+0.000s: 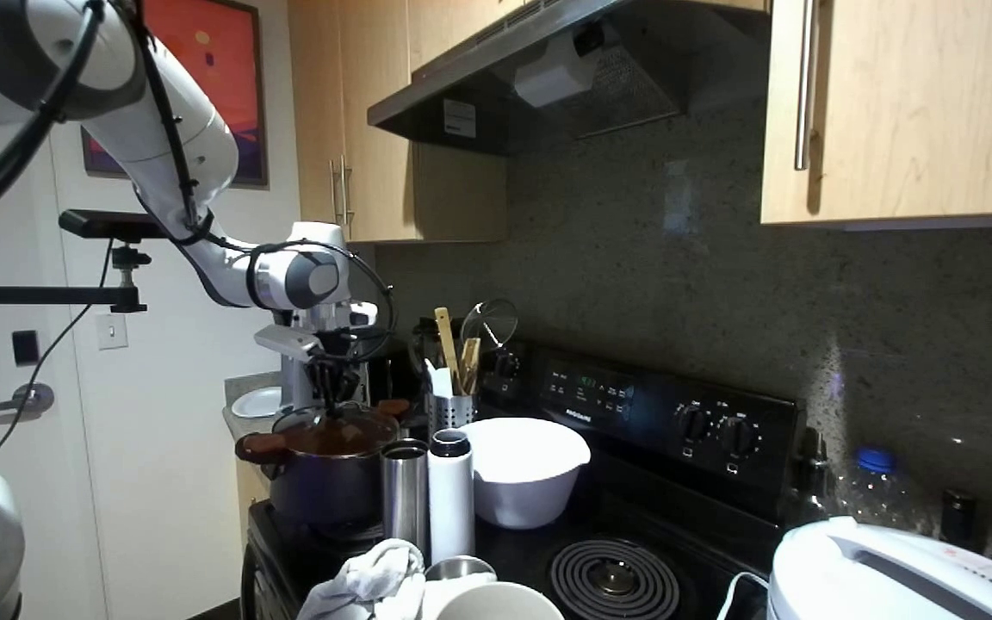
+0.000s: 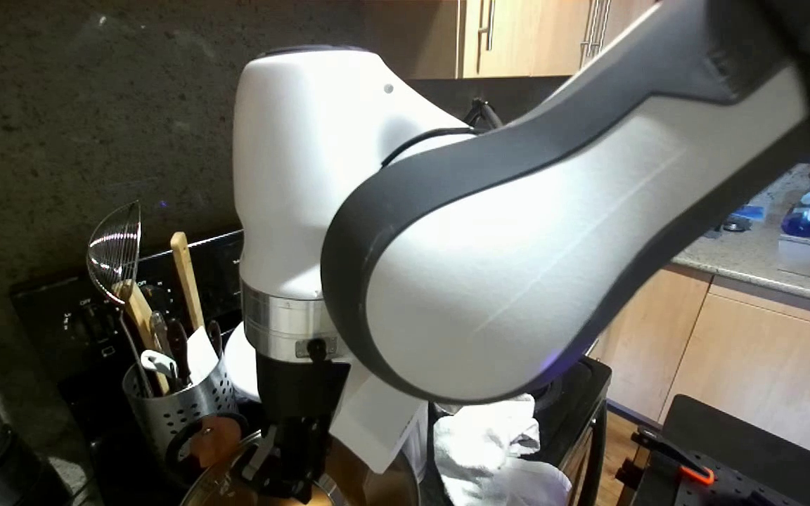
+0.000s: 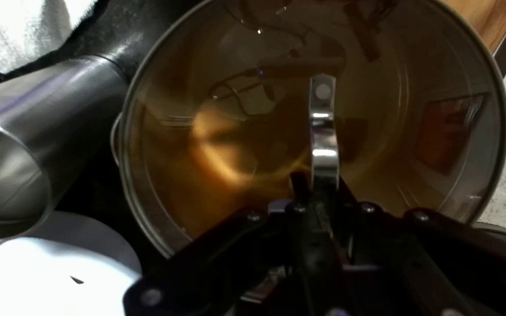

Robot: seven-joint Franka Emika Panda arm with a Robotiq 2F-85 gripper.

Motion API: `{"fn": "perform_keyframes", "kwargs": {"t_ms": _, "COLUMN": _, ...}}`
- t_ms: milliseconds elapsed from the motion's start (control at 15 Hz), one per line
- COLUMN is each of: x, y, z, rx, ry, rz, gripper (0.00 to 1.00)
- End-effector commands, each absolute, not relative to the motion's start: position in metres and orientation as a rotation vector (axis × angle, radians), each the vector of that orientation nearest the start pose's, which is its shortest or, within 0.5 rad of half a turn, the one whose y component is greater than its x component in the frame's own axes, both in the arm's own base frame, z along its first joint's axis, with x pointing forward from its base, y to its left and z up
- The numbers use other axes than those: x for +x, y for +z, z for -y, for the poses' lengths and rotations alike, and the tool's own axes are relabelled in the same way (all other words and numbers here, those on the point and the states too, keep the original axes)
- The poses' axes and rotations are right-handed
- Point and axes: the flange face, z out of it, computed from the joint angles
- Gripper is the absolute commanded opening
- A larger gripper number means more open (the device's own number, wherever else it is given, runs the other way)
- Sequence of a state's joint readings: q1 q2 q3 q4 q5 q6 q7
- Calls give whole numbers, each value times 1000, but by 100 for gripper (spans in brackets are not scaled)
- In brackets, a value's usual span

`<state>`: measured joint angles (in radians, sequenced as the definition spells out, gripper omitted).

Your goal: Move the pot to the front left plate

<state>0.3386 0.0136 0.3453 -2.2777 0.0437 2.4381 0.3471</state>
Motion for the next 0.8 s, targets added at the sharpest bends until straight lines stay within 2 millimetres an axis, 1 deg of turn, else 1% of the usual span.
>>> {"fn": "perform_keyframes", "kwargs": {"t_ms": 0, "x": 422, "y": 379, "z": -332, "rx": -2999, "ry": -291, "rz": 428, "gripper": 4}}
{"fn": "perform_keyframes", "kwargs": {"t_ms": 267, "x": 430, "y": 367, "z": -328, "rx": -3032, "ry": -310, "rz": 430, "gripper": 4}}
{"fn": "perform_keyframes", "kwargs": {"t_ms": 533, "x": 432, "y": 354, "z": -328, "rx": -3049, "ry": -311, "rz": 438, "gripper": 4}}
{"fn": "perform_keyframes", "kwargs": {"t_ms": 733, "x": 431, "y": 353, "z": -330, "rx": -3051, "ry": -323, "rz": 432, "gripper": 4}}
